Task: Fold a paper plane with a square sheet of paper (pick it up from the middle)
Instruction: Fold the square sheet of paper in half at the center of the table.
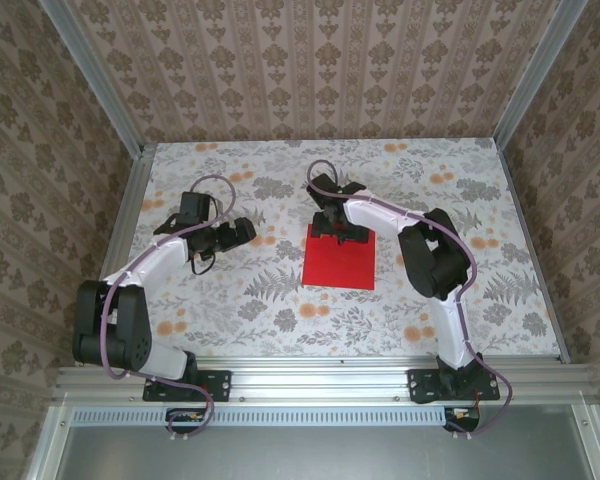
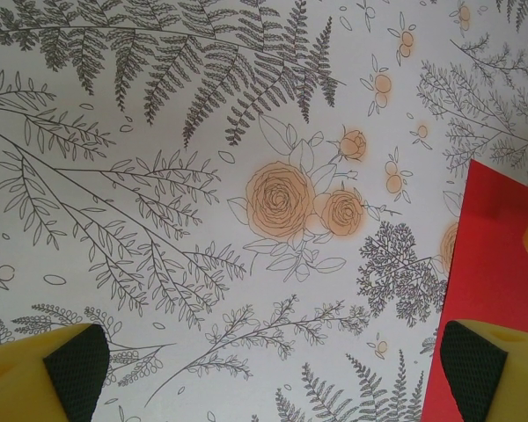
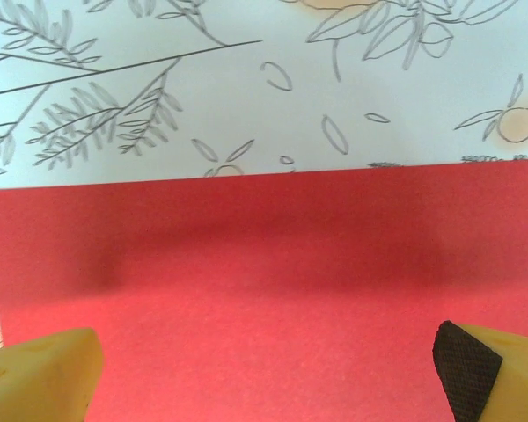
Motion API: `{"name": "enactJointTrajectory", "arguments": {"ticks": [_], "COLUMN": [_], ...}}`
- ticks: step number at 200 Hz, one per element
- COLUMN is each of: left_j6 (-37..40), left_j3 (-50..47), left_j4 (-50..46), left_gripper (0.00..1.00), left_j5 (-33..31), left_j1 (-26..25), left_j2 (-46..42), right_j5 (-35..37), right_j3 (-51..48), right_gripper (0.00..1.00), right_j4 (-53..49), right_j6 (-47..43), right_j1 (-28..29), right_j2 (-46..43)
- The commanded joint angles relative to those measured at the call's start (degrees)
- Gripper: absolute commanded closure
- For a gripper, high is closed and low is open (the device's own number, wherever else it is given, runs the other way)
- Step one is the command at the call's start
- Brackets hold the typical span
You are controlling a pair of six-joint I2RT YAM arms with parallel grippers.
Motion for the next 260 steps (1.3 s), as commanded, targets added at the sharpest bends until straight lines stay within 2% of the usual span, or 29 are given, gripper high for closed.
{"name": "enactJointTrajectory", "arguments": {"ticks": [1,38,76,118,157,183,211,260], "left_j6": [-0.7,-0.8,-1.0,-1.5,-3.5,-5.6,-7.8,-11.0], "left_j3": [0.0,0.2,0.4,0.3,-1.1,-2.4,-4.4,-7.1], "left_j4": [0.3,0.2,0.2,0.3,2.5,4.6,8.8,16.7], "left_gripper": [0.0,0.0,0.0,0.0,0.02,0.06,0.15,0.31], "left_j5": [0.6,0.7,1.2,2.5,7.6,11.2,15.4,18.3], "left_j1": [-0.4,-0.4,-0.6,-1.0,-1.0,-1.0,-1.0,-2.5], "left_j2": [0.7,0.9,1.3,1.4,1.7,1.6,1.6,1.8], "right_j5": [-2.4,-7.5,-6.9,-6.8,-8.2,-13.6,-22.2,-37.9], "right_j3": [-0.7,-1.2,-1.6,-3.4,-4.9,-9.2,-14.6,-25.1], "right_gripper": [0.0,0.0,0.01,0.18,0.32,0.44,0.64,0.69], "right_j4": [-0.7,0.7,-1.6,-1.3,2.3,10.3,21.4,40.6], "right_j6": [0.5,-1.0,-2.3,-2.8,-2.5,-1.6,0.9,8.4], "right_j1": [-0.2,-0.2,-0.2,-0.2,-0.2,-0.3,-0.6,-2.9], "right_j2": [2.1,4.2,6.3,5.7,1.2,-5.7,-12.4,-20.0]}}
